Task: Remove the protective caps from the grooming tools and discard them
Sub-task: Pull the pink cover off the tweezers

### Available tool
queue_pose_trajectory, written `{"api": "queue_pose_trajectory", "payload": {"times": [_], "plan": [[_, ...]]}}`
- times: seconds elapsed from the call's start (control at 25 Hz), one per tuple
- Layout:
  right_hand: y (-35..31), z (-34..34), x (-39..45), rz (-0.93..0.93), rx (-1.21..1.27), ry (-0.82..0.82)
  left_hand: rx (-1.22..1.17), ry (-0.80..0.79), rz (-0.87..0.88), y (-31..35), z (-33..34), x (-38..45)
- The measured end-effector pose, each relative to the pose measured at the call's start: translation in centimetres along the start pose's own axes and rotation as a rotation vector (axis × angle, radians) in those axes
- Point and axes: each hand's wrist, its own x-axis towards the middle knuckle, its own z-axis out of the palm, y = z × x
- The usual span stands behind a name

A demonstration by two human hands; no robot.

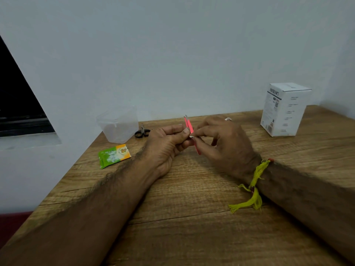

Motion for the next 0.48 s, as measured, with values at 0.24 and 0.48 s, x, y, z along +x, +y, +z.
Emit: {"api": "queue_pose_trajectory", "payload": {"times": [0.24, 0.48], "plan": [[-0.21, -0.27, -0.12, -0.024, -0.003, -0.024, -0.006, -0.007, 0.01, -0.03, -0.03, 0.19], [-0.19, -0.31, -0.14, -0.027, -0.005, -0.039, -0.008, 0.007, 0.024, 0.02, -0.2, 0.27]]}}
